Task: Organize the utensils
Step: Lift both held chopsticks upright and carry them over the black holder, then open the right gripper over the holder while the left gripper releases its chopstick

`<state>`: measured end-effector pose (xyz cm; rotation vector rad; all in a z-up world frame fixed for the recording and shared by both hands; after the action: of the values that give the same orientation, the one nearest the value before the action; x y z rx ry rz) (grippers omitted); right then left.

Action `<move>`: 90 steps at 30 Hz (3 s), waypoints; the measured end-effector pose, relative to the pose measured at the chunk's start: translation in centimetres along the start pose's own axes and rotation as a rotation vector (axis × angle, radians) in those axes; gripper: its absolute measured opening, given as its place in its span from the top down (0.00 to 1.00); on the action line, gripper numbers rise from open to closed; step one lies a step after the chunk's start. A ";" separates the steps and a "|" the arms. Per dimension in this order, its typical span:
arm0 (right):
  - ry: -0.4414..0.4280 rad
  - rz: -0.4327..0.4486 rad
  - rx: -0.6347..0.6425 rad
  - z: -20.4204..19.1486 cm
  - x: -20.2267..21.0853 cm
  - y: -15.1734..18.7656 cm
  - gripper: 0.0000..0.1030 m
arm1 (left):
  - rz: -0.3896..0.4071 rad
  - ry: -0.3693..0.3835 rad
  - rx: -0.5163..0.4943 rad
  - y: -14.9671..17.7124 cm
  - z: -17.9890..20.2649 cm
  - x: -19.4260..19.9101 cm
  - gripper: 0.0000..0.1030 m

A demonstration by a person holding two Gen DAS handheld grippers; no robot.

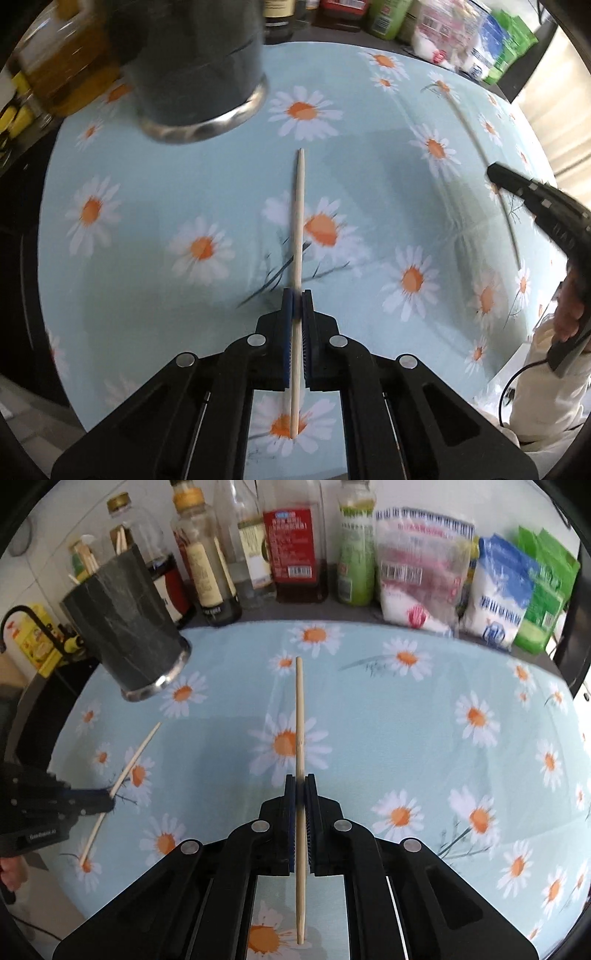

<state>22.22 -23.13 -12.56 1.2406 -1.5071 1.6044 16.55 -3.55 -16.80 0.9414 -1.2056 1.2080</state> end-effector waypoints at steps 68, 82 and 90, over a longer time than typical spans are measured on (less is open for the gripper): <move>-0.781 0.656 0.459 -19.5 8.1 -22.3 0.95 | 1.126 0.256 0.072 -13.3 -9.1 23.4 0.95; -0.752 0.582 0.473 -19.7 4.3 -21.8 0.95 | 1.058 0.258 0.052 -13.9 -9.0 20.1 0.95; -0.744 0.577 0.475 -19.1 4.7 -21.1 0.91 | 1.047 0.233 0.035 -13.2 -8.4 20.2 0.90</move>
<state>35.17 -1.78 1.87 1.9419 -2.1569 2.0801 29.94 6.00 2.77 0.1094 -1.5257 2.0782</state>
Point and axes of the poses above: each gripper's, at about its wrist camera, not at the fingertips, and x roughly against the way its jaws point, z to its right, y to its underside, the point moved 7 cm from there along -x, roughly the way its jaws point, and after that the axes turned 8 degrees about -z, right-handed, at the moved point
